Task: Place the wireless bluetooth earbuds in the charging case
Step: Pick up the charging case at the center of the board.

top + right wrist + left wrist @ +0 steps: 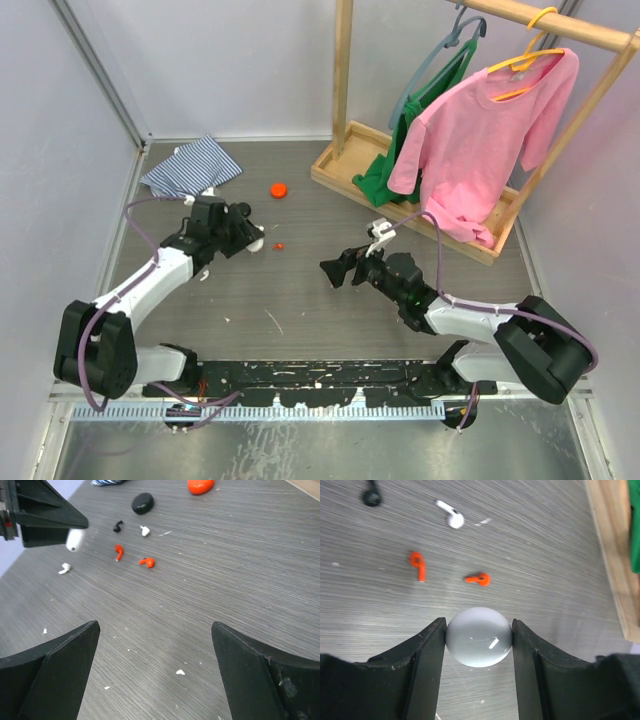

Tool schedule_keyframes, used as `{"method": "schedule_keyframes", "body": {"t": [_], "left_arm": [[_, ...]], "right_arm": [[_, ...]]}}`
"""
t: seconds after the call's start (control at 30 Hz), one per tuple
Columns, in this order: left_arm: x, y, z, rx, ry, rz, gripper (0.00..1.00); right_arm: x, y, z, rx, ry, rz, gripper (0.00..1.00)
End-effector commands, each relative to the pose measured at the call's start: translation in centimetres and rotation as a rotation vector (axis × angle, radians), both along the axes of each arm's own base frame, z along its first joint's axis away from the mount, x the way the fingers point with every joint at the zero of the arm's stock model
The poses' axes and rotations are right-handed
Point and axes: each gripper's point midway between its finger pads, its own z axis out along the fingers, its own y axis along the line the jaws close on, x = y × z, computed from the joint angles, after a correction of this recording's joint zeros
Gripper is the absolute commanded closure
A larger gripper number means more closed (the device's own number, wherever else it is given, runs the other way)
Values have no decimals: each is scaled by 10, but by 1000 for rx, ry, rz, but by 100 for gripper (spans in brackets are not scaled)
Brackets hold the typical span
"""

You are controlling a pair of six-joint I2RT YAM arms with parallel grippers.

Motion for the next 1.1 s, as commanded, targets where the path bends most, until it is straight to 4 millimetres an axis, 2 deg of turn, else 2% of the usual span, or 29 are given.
{"method": "schedule_keyframes", "body": {"t": [0.0,0.23,0.43,0.53,0.73,1.07], "left_arm": [[8,-33,44,-94,-179,-3,50],[-8,-77,54,-139,-249,-61,49],[-17,-98,57,-154,-288,-82,50],[-22,-108,59,-170,-302,-95,50],[-28,-122,59,-190,-314,-110,50],[-37,-133,58,-191,-322,-132,50]], "right_arm": [[-4,20,42,177,-100,60,0],[-13,39,53,248,-143,110,0],[-14,49,62,305,-189,105,0],[-11,57,59,306,-183,106,1],[-5,66,55,341,-185,84,9],[6,70,53,362,-194,54,29]]}}
